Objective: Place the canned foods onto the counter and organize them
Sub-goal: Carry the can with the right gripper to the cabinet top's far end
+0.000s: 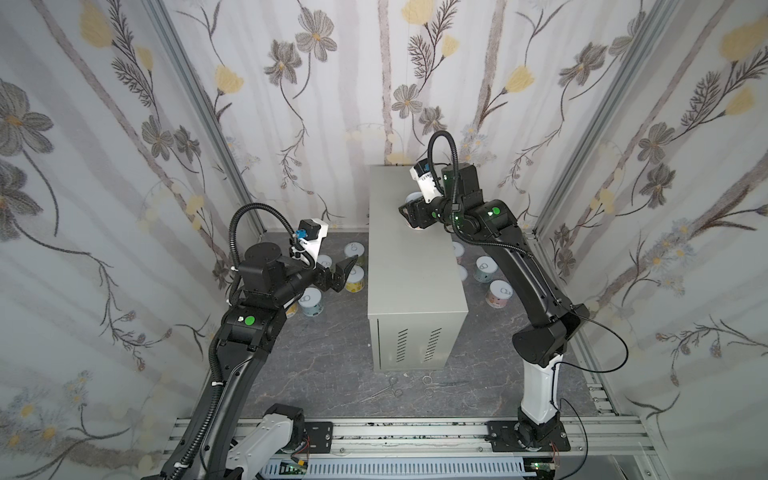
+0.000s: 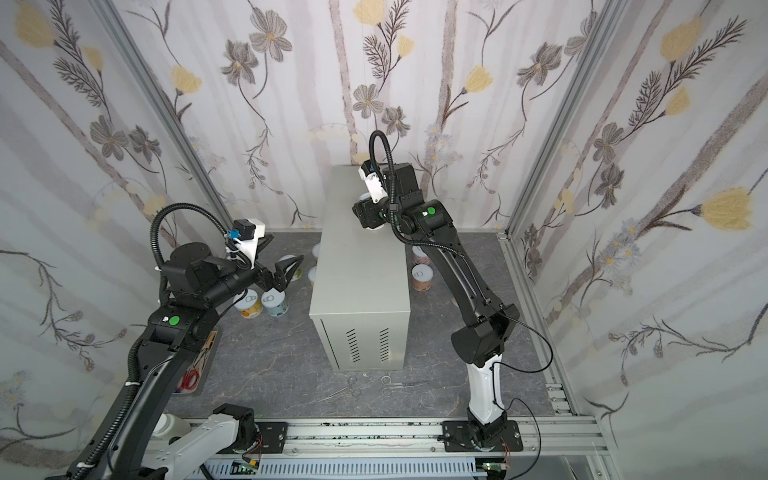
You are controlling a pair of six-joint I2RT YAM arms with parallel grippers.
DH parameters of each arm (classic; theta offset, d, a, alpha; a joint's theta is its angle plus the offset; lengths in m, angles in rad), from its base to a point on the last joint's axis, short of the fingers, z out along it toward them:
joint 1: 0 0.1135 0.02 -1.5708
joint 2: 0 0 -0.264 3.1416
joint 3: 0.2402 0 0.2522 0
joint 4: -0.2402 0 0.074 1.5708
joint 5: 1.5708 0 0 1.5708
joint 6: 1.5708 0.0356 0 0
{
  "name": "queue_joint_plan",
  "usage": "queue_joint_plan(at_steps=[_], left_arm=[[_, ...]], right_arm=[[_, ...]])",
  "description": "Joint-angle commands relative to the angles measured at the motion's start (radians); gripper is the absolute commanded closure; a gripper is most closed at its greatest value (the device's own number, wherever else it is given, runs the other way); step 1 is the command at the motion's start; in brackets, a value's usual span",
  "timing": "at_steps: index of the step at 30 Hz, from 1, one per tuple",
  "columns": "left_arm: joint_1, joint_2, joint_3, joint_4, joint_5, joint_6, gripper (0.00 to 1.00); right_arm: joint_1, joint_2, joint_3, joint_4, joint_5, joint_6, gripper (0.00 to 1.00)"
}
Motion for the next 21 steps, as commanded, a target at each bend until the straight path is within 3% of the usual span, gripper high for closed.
queue_joint_plan(at_steps=[1, 21], left_arm=[[-0.001, -0.006, 0.000, 0.033, 0.003, 0.015, 0.00], [-0.001, -0.021, -0.025, 0.040, 0.011, -0.005, 0.00]], right_arm=[[-0.009, 0.021, -0.009, -0.034, 0.065, -0.007, 0.31], [-0.060, 0.197, -0.019, 0.366, 0.130, 0.008, 0.32]])
